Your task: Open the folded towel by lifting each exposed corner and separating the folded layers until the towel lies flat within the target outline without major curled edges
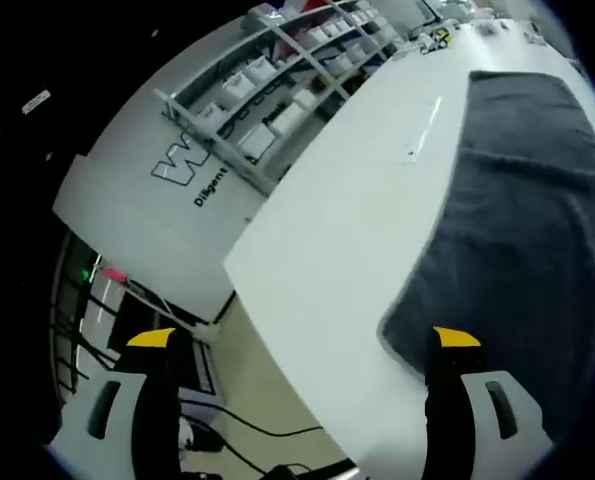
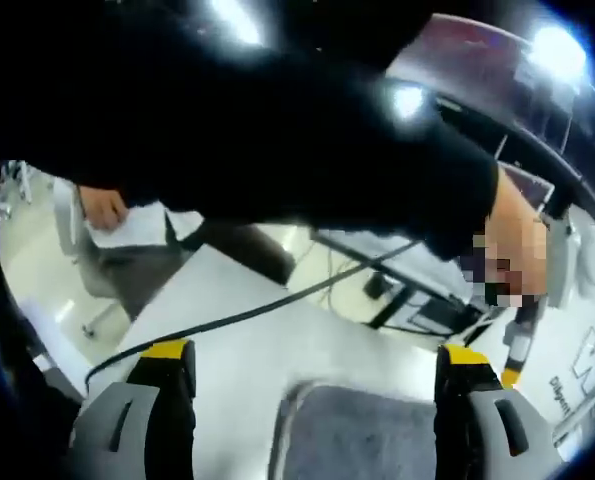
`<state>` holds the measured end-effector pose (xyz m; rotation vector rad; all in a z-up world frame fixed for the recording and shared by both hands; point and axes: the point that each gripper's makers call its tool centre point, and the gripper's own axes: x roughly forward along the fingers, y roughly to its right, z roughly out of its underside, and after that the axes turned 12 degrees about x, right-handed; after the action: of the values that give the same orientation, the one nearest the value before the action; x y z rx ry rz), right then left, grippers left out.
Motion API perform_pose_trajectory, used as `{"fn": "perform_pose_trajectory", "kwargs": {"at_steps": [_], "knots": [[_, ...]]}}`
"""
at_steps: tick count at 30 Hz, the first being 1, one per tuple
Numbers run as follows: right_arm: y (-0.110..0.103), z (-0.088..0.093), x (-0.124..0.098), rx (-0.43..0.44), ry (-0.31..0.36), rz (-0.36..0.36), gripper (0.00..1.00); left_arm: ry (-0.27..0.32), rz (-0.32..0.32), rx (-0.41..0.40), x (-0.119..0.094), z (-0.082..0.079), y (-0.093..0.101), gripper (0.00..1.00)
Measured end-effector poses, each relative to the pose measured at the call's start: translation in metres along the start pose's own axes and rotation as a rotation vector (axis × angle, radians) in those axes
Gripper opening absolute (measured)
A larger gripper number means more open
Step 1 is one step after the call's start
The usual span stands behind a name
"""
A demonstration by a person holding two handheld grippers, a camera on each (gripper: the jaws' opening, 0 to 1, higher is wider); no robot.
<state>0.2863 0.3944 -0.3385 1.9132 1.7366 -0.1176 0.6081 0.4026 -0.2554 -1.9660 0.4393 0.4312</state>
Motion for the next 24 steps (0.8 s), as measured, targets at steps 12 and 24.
{"fn": "perform_pose_trajectory", "kwargs": {"at_steps": [12, 24], "knots": [[0.05, -0.024, -0.05, 0.121, 0.107, 0.132, 1.0, 0.014, -0.056, -0.241, -0.036, -0.011, -0.015, 1.0], [0.148, -0.029, -0.167, 0.255, 0.224, 0.352, 1.0, 0.118, -0.089, -0.329, -0.079, -0.037, -0.02, 1.0]]}}
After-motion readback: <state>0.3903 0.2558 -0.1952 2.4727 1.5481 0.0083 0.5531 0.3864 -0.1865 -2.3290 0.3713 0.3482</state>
